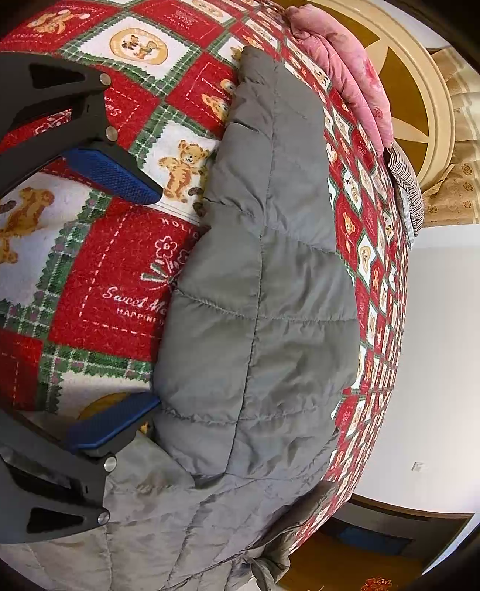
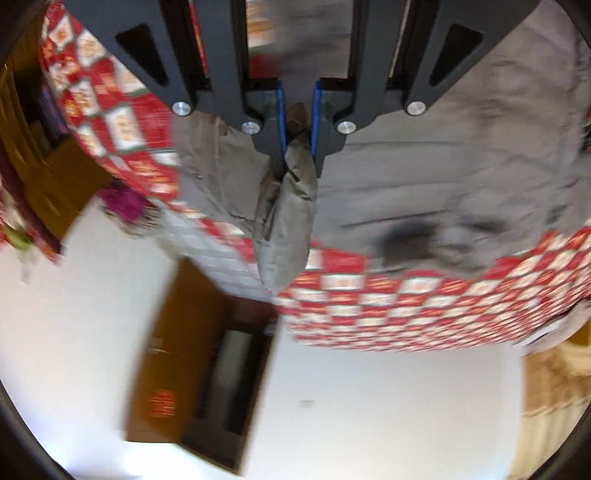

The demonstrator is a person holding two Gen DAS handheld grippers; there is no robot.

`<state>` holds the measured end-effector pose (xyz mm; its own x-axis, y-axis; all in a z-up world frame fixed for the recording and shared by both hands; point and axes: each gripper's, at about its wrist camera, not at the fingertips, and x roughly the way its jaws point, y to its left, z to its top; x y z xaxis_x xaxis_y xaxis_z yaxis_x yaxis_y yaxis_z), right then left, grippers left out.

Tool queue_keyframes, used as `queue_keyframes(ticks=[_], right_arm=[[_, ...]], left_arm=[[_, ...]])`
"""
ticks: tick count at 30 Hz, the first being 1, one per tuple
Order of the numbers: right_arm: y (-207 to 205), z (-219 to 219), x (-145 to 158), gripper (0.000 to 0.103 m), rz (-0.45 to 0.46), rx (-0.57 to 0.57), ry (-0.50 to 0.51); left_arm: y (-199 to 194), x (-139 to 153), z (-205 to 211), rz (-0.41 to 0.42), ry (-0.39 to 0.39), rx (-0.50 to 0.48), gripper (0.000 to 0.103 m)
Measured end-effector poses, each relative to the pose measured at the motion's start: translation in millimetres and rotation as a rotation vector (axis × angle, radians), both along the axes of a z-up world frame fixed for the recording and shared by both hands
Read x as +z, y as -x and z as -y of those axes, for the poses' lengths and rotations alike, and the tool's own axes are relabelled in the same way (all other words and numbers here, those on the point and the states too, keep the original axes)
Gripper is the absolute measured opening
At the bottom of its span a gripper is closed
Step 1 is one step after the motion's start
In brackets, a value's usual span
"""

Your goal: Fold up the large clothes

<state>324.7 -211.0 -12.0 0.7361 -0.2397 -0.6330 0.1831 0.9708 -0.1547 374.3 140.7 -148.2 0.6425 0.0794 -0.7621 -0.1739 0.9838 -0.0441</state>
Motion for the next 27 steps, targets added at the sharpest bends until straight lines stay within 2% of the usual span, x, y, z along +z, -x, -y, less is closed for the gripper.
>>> queue_keyframes(ticks=[5,8,11,15,16,17,18,19,20,24,27], right_arm=[[-25,-89,-26,0.013,-0.039,0.187,-0.025],[-39,-133,-46,0.013,-0.077,0.253,-0.065],[-51,-165,-68,0.013,-0.105,0.291,-0.077],[-64,-188,-90,0.015,-0.138,0.327,-0.117],[-64,-192,-93,0.020,-0.136,0.339,-0.127],[-66,-195,-92,0.031,-0.135,0.359,-0.134],[-67,-199,-93,0.045,-0.144,0.401,-0.154],[-66,-201,-93,0.074,-0.152,0.439,-0.184],[-61,-195,-85,0.080,-0.128,0.471,-0.238],[-46,-153,-41,0.080,0.002,0.487,-0.377],[-45,-98,-16,0.076,0.079,0.389,-0.439]], left_arm=[[1,0,-2,0.011,0.016,-0.003,0.102],[1,-1,-4,0.017,0.021,-0.004,0.102],[1,-1,-4,0.023,0.025,-0.005,0.102],[2,-2,-5,0.033,0.027,-0.006,0.102],[3,-2,-5,0.037,0.028,-0.006,0.102],[3,-2,-5,0.041,0.029,-0.006,0.102],[3,-2,-5,0.043,0.031,-0.007,0.102],[4,-2,-6,0.047,0.033,-0.007,0.102],[4,-2,-6,0.050,0.036,-0.008,0.102],[4,-2,-6,0.052,0.037,-0.008,0.102],[4,-2,-6,0.051,0.038,-0.008,0.102]])
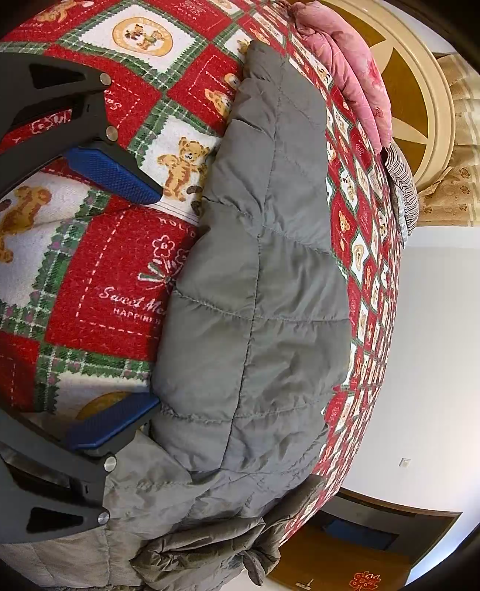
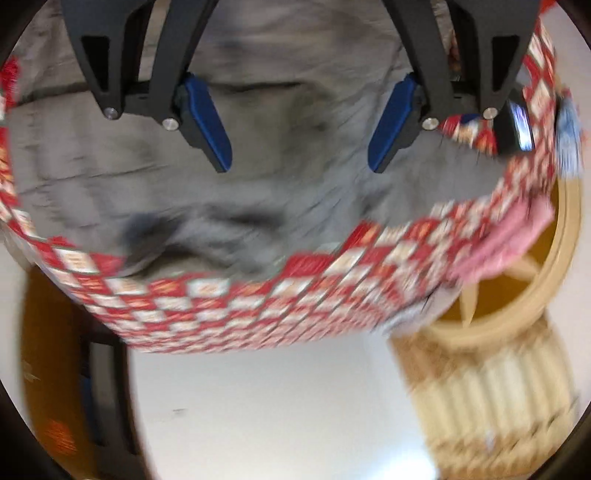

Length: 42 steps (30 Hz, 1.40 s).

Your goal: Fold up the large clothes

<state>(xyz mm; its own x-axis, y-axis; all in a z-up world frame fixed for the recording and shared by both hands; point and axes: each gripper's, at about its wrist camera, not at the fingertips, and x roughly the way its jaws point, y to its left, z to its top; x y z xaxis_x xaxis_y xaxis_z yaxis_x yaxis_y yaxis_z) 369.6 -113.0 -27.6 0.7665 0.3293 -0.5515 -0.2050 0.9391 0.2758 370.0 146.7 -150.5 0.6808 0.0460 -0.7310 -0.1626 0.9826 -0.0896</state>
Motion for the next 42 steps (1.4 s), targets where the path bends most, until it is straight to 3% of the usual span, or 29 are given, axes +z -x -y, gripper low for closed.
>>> queue_keyframes(ticks=[1,2,4,5,8,13,16,19,22,27,29,34,39,42], right_arm=[[-1,20,4,0.068,0.005,-0.062,0.006],[-3,44,5,0.054,-0.010,-0.156,0.055],[-11,81,-6,0.037,-0.070,-0.305,0.152],[-14,98,-14,0.035,-0.095,-0.345,0.163],[-27,134,-43,0.036,-0.168,-0.427,0.193],[-29,156,-105,0.037,-0.277,-0.448,0.131],[-22,152,-92,0.035,-0.233,-0.450,0.149],[-16,157,-63,0.034,-0.138,-0.491,0.121],[-41,157,-50,0.034,-0.136,-0.514,0.198],[-79,173,-91,0.034,-0.243,-0.566,0.274],[-71,183,-110,0.034,-0.254,-0.546,0.217],[-63,187,-109,0.035,-0.223,-0.545,0.172],[-65,178,-108,0.035,-0.215,-0.557,0.231],[-68,181,-111,0.036,-0.212,-0.556,0.229]], left_arm=[[0,0,0,-0.005,-0.004,0.000,0.102],[0,0,0,-0.009,-0.009,0.001,0.102],[-2,1,1,-0.021,-0.019,0.002,0.102],[-4,3,2,-0.038,-0.023,0.001,0.102],[-5,23,9,-0.084,-0.061,-0.020,0.102],[6,89,56,0.059,-0.057,-0.121,0.102],[-5,102,108,0.061,-0.137,-0.214,0.102],[-22,95,147,0.041,-0.166,-0.232,0.102],[-49,77,165,-0.011,-0.173,-0.168,0.102],[-69,30,181,-0.111,-0.221,-0.106,0.102],[-66,14,180,-0.095,-0.193,-0.114,0.102],[-67,7,176,-0.077,-0.138,-0.101,0.102],[-68,8,172,-0.087,-0.084,-0.116,0.102],[-53,28,144,-0.053,0.003,-0.137,0.102]])
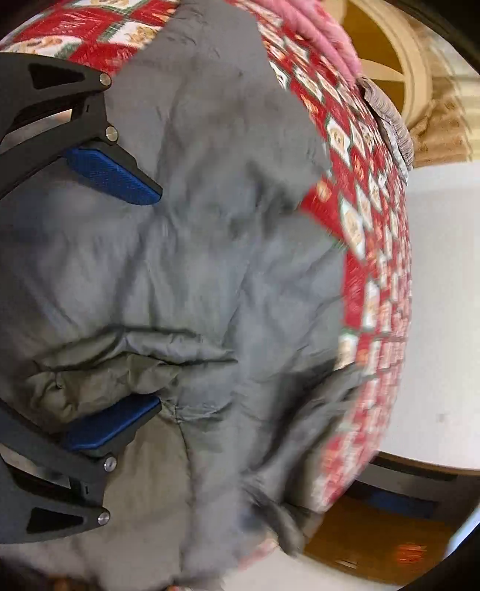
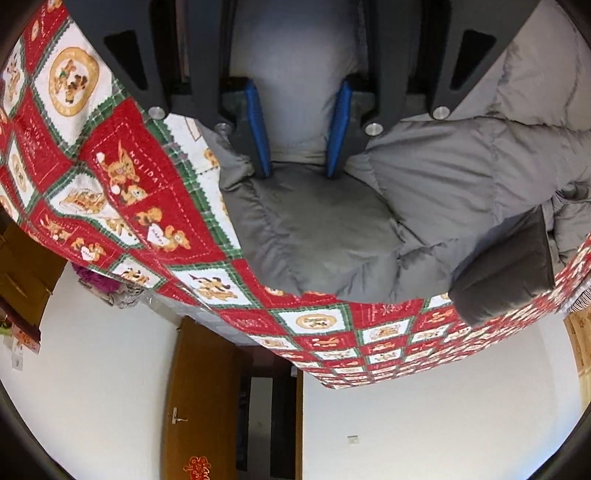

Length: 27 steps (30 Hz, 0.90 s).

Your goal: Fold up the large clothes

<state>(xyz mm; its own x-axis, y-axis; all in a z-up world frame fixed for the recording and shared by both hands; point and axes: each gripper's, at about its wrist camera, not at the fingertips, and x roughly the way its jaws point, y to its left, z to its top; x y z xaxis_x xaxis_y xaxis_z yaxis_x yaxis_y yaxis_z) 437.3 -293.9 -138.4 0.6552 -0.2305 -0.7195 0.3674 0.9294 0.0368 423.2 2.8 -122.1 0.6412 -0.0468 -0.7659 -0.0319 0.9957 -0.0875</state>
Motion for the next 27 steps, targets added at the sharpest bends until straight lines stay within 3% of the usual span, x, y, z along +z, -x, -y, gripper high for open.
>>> queue_keyframes(ticks=[2,4,7,9,11,13,16,19,22,23,24,25,26,27], right_arm=[[2,4,0,0.036,0.010,0.001,-0.025],[3,5,0,0.036,0.014,0.001,-0.031],[2,3,0,0.036,0.009,0.001,-0.017],[2,3,0,0.037,0.010,0.001,-0.017],[2,3,0,0.037,0.010,0.001,-0.018],[2,2,0,0.037,0.009,0.000,-0.013],[1,2,0,0.037,0.008,-0.001,-0.009],[2,1,0,0.037,0.008,-0.001,-0.007],[2,2,0,0.037,0.008,0.000,-0.007],[2,2,0,0.037,0.008,0.000,-0.007],[2,2,0,0.037,0.009,0.000,-0.008],[2,2,0,0.037,0.010,0.000,-0.009],[2,2,0,0.037,0.009,0.000,-0.008],[2,2,0,0.037,0.010,0.000,-0.008]], left_arm=[[22,22,-45,0.066,0.061,0.075,0.102],[36,33,-94,0.082,0.076,0.177,0.102],[51,39,-193,0.057,0.078,0.449,0.102],[56,32,-247,-0.004,0.114,0.620,0.102],[61,17,-305,-0.078,0.225,0.820,0.102],[62,2,-341,-0.103,0.345,0.920,0.102],[54,-8,-356,-0.103,0.361,0.990,0.102],[40,-5,-344,-0.051,0.290,1.010,0.102],[21,-12,-340,-0.085,0.190,1.013,0.101],[15,-14,-334,-0.095,0.128,1.015,0.097],[12,-16,-331,-0.082,0.083,1.012,0.081],[13,-15,-327,-0.065,0.050,0.995,0.059],[11,-15,-322,-0.039,0.043,0.951,0.044],[12,-15,-320,-0.021,0.057,0.915,0.018]])
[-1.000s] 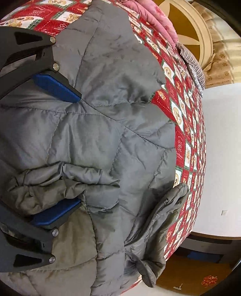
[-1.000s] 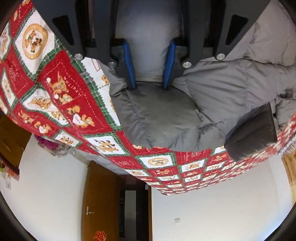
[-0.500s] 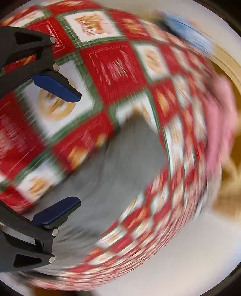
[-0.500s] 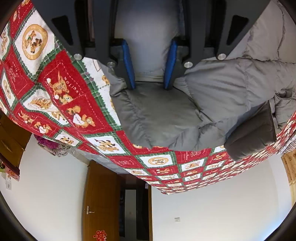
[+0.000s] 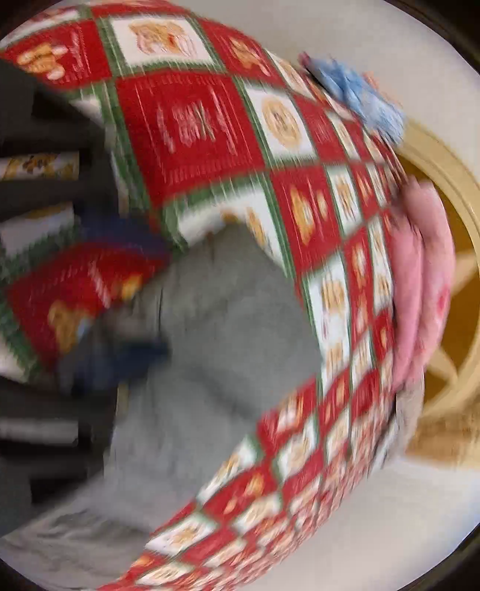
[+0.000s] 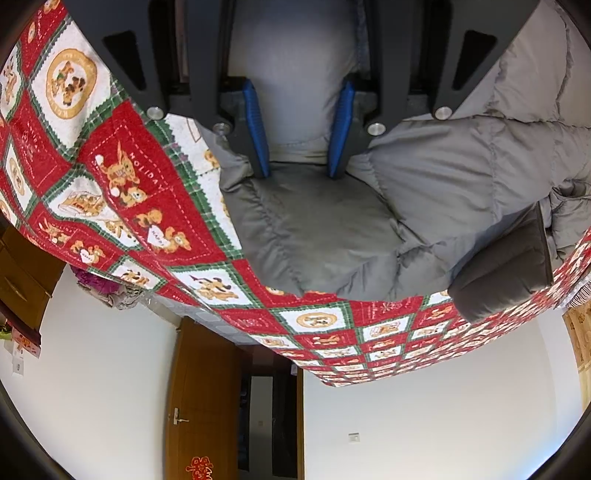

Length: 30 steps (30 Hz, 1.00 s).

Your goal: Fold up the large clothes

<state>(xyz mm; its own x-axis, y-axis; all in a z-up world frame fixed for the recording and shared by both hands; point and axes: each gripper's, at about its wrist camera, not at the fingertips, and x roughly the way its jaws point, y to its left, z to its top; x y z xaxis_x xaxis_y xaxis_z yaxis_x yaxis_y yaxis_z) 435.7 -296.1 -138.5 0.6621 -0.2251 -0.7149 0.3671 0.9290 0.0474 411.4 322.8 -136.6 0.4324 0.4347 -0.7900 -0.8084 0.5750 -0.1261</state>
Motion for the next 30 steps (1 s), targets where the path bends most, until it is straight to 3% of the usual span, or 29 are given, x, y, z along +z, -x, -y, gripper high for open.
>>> queue_keyframes(ticks=[1,4,9,12,15,18,25,27,30], right_arm=[[0,0,0,0.037,0.000,0.001,0.000],[0,1,0,0.037,0.004,-0.001,-0.006],[0,2,0,0.037,0.009,-0.002,-0.012],[0,3,0,0.037,0.010,-0.003,-0.015],[0,3,0,0.037,0.011,-0.003,-0.016],[0,3,0,0.037,0.014,-0.003,-0.021],[1,4,-1,0.037,0.019,-0.002,-0.029],[0,4,-1,0.038,0.020,-0.002,-0.032],[0,4,-1,0.038,0.021,-0.001,-0.032]], left_arm=[[-1,1,3,0.018,0.012,-0.040,0.010],[-11,11,8,0.028,-0.022,-0.087,0.008],[-13,73,62,0.182,-0.162,-0.267,0.007],[0,117,127,0.333,-0.223,-0.464,0.007],[18,144,218,0.445,-0.338,-0.711,0.007],[30,140,295,0.469,-0.352,-0.916,0.007],[44,96,411,0.401,-0.339,-1.183,0.007],[48,85,422,0.379,-0.321,-1.227,0.007],[50,82,414,0.371,-0.210,-1.205,0.008]])
